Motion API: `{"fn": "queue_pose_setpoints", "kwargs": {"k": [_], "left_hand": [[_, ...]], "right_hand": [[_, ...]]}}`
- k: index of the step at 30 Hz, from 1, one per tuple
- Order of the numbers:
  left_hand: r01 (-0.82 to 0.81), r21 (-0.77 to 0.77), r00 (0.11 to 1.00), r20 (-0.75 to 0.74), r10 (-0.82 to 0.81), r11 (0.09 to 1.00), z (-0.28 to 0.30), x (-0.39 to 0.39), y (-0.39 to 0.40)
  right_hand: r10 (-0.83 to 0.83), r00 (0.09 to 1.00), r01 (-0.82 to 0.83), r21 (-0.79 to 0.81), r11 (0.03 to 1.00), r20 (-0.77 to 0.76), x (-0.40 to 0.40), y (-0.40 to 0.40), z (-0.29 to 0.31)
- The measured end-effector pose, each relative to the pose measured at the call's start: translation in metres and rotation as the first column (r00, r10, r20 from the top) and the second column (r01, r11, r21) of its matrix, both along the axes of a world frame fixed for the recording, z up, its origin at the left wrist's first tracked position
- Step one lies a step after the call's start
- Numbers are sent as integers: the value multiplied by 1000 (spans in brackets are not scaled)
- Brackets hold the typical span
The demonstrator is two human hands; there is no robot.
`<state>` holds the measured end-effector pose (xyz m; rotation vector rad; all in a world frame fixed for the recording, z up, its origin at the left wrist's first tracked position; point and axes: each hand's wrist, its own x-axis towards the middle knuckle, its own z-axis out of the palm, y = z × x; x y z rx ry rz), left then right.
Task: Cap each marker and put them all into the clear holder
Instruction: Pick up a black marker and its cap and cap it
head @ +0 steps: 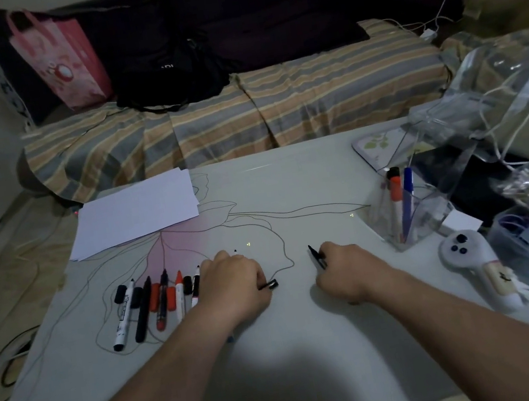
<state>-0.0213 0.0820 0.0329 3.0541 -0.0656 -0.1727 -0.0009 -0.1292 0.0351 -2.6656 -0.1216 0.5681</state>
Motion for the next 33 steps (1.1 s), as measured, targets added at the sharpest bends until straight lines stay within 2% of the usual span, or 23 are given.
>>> {"fn": "queue_pose_setpoints", "kwargs": {"k": [2, 4, 5, 8, 12, 17, 19, 22, 25, 29, 33], "left_hand": [[9, -195, 999, 42, -1, 981, 7, 0, -3], [-39, -475, 997, 45, 69, 879, 15, 0, -6], [-47, -567, 994, 58, 97, 822, 17, -1, -6], [-7, -700, 988, 106, 114, 714, 15, 0, -6], [50, -772, 983, 152, 107, 634, 18, 0, -7], [70, -851, 969, 181, 165, 521, 22, 2, -10], [75, -860, 967, 187, 175, 505, 20, 3, -9], [82, -851, 970, 188, 155, 519, 20, 4, -8], [137, -803, 961, 251, 119, 580, 22, 4, -10], [216, -697, 934, 351, 63, 684, 24, 5, -12], [234, -682, 931, 363, 43, 693, 26, 4, -15]], "right_hand": [[-64, 996, 61, 63, 996, 56, 6, -5, 3], [-147, 985, 128, 179, 975, 93, 10, -11, 10], [-191, 977, 162, 251, 954, 93, 11, -14, 13], [-256, 957, 175, 440, 881, 132, 14, -19, 20], [-245, 956, 89, 633, 769, 163, 11, -22, 33], [-218, 946, 31, 599, 800, 242, 7, -31, 40], [-205, 939, 14, 564, 825, 277, 4, -33, 47], [-130, 900, -68, 426, 902, 417, 1, -33, 54], [12, 841, -173, 247, 953, 541, -2, -29, 57], [54, 824, -186, 179, 966, 565, -1, -24, 57], [71, 819, -168, 119, 979, 569, -1, -23, 56]]}}
